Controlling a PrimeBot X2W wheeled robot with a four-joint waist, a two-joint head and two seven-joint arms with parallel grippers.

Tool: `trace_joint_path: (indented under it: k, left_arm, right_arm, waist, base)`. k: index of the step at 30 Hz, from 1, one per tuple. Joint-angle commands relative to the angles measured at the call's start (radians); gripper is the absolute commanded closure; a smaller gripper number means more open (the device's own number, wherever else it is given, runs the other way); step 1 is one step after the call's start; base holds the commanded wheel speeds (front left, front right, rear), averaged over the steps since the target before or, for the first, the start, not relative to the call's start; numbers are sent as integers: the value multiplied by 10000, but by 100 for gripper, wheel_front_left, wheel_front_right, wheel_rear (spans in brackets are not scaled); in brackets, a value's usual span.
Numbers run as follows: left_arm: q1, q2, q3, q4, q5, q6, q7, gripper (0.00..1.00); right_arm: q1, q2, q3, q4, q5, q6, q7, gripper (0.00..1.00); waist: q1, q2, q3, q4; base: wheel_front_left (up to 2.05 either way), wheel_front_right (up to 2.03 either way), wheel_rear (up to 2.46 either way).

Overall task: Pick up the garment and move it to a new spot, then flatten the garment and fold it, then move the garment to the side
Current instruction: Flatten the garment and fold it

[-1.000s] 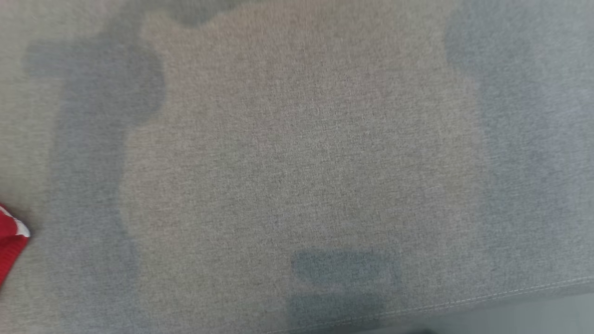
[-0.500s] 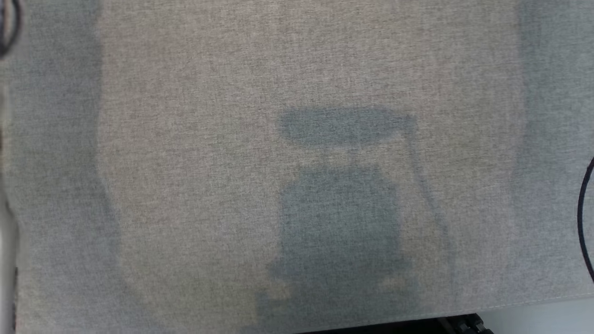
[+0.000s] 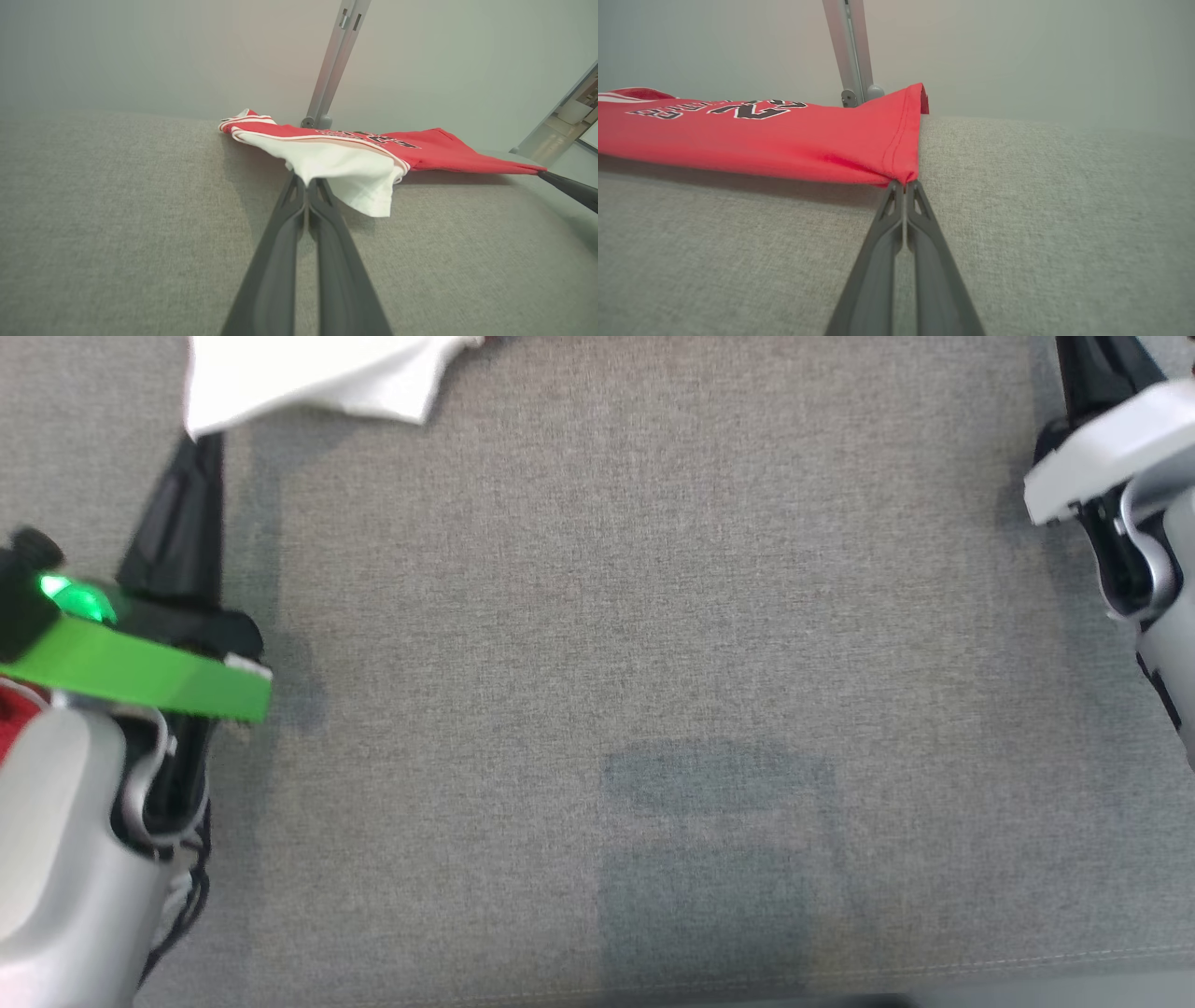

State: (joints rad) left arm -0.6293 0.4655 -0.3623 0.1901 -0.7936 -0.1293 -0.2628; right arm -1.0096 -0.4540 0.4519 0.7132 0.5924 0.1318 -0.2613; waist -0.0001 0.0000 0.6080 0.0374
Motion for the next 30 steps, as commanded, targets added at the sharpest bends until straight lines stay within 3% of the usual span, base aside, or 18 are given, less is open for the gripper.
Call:
trace_joint_path:
  k: [1,10,22,30]
  left_arm:
    - [726,264,-215,-276,-341,-20,17,100]
    - [3242,891,-595,-1390,-933,86,351,100]
    - [5886,1351,-1159,-3161,-1230,949,973,100]
    - [6982,1694,-1183,-4303,-1636,1310,1332,100]
  right_arm:
    - [760,-410,-63,-320,395,-21,-25,100]
    - [3706,-948,-291,-1272,100,-23,-24,100]
    - [6532,-1165,-714,-2424,-514,-21,-25,100]
    - [8411,-1349,-1787,-3396,-864,-21,-25,100]
  waist:
    - [1,0,-1456,106]
    - [1,0,-2825,-115]
    - [1,0,-3766,-262]
    - [1,0,-3974,-146]
  base:
    - [0,0,0]
    - [0,0,0]
    - [0,0,0]
    - [0,0,0]
